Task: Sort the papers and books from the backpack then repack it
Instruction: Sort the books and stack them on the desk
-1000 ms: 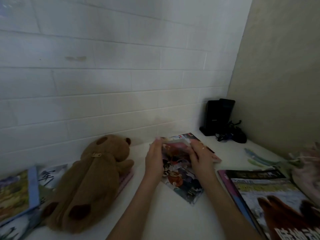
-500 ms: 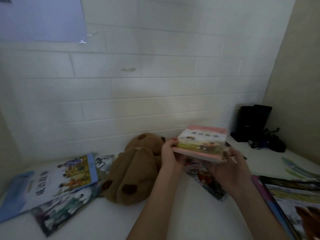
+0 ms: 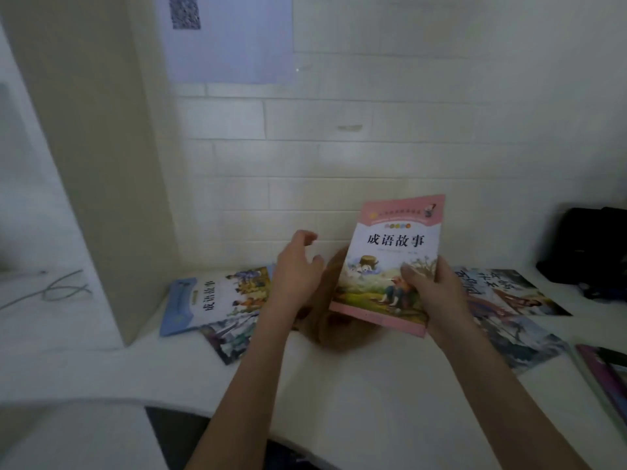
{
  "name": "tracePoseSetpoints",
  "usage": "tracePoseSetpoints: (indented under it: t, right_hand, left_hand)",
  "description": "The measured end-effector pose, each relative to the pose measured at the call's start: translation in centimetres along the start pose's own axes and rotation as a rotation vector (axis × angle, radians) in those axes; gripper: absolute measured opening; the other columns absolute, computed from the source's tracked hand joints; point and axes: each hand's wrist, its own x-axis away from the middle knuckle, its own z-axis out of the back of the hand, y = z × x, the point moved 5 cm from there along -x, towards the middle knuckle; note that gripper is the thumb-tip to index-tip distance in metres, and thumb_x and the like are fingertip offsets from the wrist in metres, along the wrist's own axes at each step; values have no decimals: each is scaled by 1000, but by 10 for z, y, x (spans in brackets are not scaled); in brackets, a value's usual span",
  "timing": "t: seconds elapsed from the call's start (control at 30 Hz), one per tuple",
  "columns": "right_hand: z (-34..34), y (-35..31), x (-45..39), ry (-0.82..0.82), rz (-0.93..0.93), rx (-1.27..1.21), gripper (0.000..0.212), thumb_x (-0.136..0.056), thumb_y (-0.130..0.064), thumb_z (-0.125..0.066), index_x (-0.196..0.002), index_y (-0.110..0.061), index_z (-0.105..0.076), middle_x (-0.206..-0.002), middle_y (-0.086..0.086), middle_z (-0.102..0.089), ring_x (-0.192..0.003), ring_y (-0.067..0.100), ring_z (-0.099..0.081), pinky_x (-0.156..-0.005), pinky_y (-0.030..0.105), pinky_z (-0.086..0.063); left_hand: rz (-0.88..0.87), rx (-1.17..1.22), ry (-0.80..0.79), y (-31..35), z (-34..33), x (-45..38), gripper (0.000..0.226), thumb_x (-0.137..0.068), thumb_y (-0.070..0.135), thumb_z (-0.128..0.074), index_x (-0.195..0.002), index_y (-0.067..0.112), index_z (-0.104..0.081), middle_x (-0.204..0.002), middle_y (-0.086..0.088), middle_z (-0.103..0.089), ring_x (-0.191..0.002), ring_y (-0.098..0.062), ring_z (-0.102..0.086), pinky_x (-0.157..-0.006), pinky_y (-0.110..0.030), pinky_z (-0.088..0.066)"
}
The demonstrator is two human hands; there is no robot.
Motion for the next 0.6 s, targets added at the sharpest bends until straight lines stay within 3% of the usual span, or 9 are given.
tracePoseSetpoints:
  t: [0.07, 0.13, 0.2, 0.3, 0.4, 0.47, 0.5, 0.6]
  right_hand:
    - [-23, 5, 0, 10, -14, -2, 25, -88, -4, -62, -110, -15, -58, -110, 11, -67, -93, 31, -67, -77, 43, -56]
    - [-41, 9, 1, -4, -34, 24, 29, -88, -5, -62, -116, -13, -56, -112, 10, -67, -96, 31, -66, -83, 47, -55]
    - [-54, 16, 4, -34, -33, 100, 33, -88, -5, -61, -120, -12, -55, -115, 9, -66, -98, 30, -65, -85, 48, -55]
    - [-61, 28, 12, -65, -84, 140, 33, -89, -3, -60, -120, -12, -54, -113, 8, -65, -96, 26, -65, -76, 37, -56]
    - [-57, 35, 16, -60, -127, 151, 35, -89, -4, -60, -123, -10, -54, -115, 11, -65, -93, 26, -66, -69, 34, -56]
    - [-53, 38, 17, -36, -146, 130, 36, -89, -3, -59, -124, -9, -54, -118, 14, -64, -91, 28, -66, -65, 33, -55]
    - [-52, 40, 18, -22, -168, 114, 35, -89, -3, -59, -123, -9, -54, -119, 15, -63, -92, 30, -67, -67, 34, -56]
    - [-51, 42, 21, 5, -241, 57, 31, -89, -3, -57, -119, -11, -56, -115, 15, -65, -90, 32, -67, -66, 35, -57]
  left_hand:
    - [195, -473, -176, -45, 25, 0, 64, -86, 51, -54, -138, 20, -34, -144, -15, -37, -134, -37, -32, -110, -53, -26]
    - [344, -611, -358, -79, 29, 18, 83, -83, 69, -41, -149, 29, -11, -157, -12, -9, -143, -43, 1, -109, -66, 3]
    - [318, -692, -378, -96, 22, 39, 86, -83, 75, -30, -150, 30, -1, -159, -11, 3, -144, -39, 8, -107, -68, 9]
    - [223, -838, -206, -98, 17, 42, 76, -88, 66, -33, -148, 23, -18, -156, -15, -15, -143, -39, -9, -108, -68, -1]
    - [145, -890, -173, -92, 18, 34, 45, -92, 42, -46, -131, 20, -45, -137, -13, -47, -130, -33, -37, -108, -60, -22]
    - [57, -897, -92, -87, 25, 32, 33, -88, 21, -49, -121, 19, -51, -122, -8, -59, -117, -29, -50, -105, -51, -32]
    - [9, -863, 3, -83, 32, 31, 33, -84, 13, -50, -117, 17, -54, -112, -8, -64, -109, -29, -56, -102, -47, -36]
    - [-201, -457, 537, -52, 66, 36, 19, -89, 12, -44, -96, 8, -62, -80, -9, -65, -76, -30, -61, -89, -50, -45]
